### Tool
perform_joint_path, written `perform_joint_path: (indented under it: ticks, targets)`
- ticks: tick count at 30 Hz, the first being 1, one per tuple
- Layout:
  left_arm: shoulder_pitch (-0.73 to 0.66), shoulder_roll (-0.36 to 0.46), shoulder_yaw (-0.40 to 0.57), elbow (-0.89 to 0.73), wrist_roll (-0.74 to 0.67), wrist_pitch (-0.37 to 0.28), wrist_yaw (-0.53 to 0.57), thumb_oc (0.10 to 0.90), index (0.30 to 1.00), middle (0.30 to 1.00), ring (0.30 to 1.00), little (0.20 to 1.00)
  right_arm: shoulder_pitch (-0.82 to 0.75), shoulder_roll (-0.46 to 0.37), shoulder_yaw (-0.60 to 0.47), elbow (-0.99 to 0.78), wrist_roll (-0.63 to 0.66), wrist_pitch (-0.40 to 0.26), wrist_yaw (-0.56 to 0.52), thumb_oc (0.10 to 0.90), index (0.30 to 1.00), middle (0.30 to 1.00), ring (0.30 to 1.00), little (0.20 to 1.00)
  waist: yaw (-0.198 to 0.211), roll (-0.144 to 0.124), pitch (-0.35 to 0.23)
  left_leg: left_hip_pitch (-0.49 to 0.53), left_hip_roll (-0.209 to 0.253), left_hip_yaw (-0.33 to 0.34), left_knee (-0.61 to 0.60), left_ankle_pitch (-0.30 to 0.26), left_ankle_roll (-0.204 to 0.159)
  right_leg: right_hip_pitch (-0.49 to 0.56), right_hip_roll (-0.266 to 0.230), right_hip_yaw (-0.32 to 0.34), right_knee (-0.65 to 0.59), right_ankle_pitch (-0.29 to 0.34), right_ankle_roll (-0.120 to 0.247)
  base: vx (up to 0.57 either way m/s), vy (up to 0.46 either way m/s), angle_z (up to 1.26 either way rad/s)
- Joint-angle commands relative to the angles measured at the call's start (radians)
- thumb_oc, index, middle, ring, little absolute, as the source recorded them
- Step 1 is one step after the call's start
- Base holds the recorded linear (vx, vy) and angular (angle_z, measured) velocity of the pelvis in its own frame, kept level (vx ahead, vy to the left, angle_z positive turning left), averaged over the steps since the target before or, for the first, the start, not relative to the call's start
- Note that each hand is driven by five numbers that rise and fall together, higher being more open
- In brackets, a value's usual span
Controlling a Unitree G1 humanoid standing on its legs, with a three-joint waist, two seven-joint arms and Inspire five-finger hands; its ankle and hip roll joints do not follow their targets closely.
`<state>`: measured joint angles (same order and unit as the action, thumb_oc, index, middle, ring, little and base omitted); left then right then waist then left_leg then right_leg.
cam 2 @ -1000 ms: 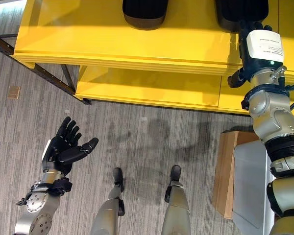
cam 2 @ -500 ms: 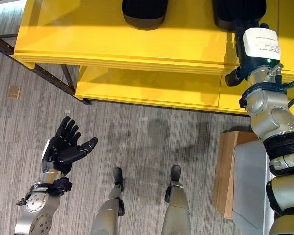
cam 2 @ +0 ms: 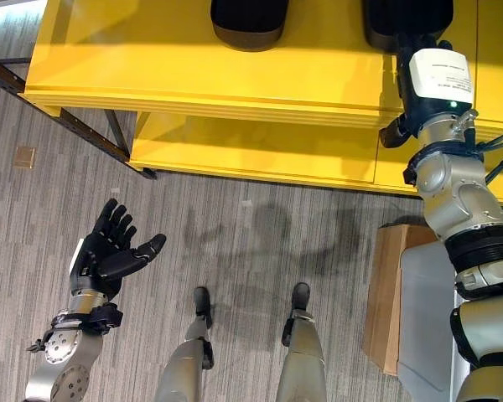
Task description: Move parts from the plastic box to the shelf.
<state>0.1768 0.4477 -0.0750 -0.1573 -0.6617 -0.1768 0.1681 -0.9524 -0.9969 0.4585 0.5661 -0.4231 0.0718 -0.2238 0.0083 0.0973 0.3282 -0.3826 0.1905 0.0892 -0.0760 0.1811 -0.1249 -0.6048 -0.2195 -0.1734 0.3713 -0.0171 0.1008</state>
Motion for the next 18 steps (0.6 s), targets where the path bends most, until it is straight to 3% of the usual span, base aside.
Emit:
perform_joint_path:
  ticks: [1, 18]
  targets:
    - [-0.029, 0.015, 0.049, -0.108, -0.008, -0.119, 0.003, 0.900, 1.000, 1.000, 1.000, 1.000, -0.232, -0.041, 0.045, 0.008, 0.007, -0.008, -0.086, 0.900, 1.000, 1.000, 1.000, 1.000, 0.039, -0.024, -0.007, 0.153, 0.055, 0.004, -0.011, -0.095, -0.011, -0.058, 0.033, -0.005, 0.009, 0.057, 0.034, 0.00, 0.000, 0.00]
    - [-0.034, 0.010, 0.054, -0.097, 0.000, -0.116, 0.007, 0.900, 1.000, 1.000, 1.000, 1.000, -0.194, -0.038, -0.003, -0.047, 0.016, -0.011, -0.094, 0.900, 1.000, 1.000, 1.000, 1.000, 0.035, -0.026, -0.014, 0.165, 0.052, 0.001, -0.011, -0.104, -0.010, -0.047, 0.032, -0.006, 0.009, 0.053, 0.037, 0.00, 0.000, 0.00]
